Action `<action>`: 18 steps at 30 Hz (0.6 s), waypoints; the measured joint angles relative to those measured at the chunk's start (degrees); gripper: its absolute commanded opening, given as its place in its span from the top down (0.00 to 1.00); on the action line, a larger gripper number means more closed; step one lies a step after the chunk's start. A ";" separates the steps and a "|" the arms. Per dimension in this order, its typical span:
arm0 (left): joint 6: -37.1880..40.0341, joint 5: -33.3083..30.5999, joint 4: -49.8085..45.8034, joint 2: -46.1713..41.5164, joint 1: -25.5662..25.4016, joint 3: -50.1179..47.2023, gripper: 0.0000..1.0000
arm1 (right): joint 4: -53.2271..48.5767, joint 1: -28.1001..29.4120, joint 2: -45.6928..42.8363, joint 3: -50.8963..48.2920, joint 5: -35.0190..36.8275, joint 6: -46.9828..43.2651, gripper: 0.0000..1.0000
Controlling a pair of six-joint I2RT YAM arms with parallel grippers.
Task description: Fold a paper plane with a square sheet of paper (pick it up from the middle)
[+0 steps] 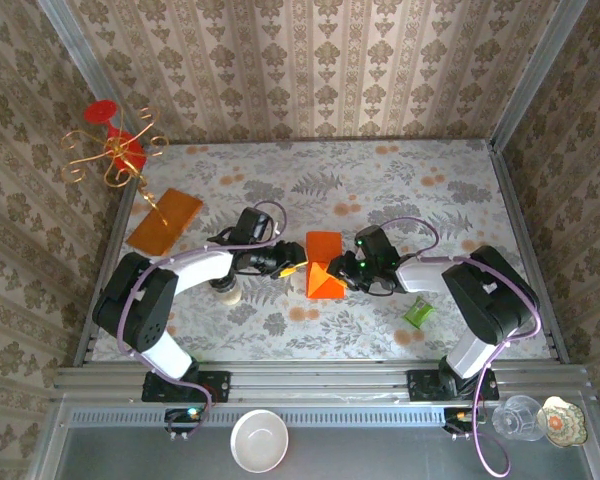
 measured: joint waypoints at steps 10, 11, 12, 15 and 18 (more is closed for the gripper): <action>0.07 0.24 0.37 2.73 -4.07 3.10 0.60 | 0.00 0.15 0.22 0.37 0.90 0.02 0.66; 0.04 0.28 0.44 3.50 -4.42 3.63 0.61 | -0.02 0.15 0.22 0.37 1.07 0.02 0.66; 0.11 0.42 0.59 4.17 -4.74 4.09 0.63 | -0.02 0.15 0.22 0.37 1.11 0.04 0.66; 0.24 0.42 0.72 6.78 -5.03 5.64 0.66 | -0.02 0.15 0.22 0.37 1.18 0.07 0.66; 0.24 0.42 0.85 9.07 -5.03 7.08 0.68 | -0.02 0.15 0.22 0.37 1.31 0.17 0.66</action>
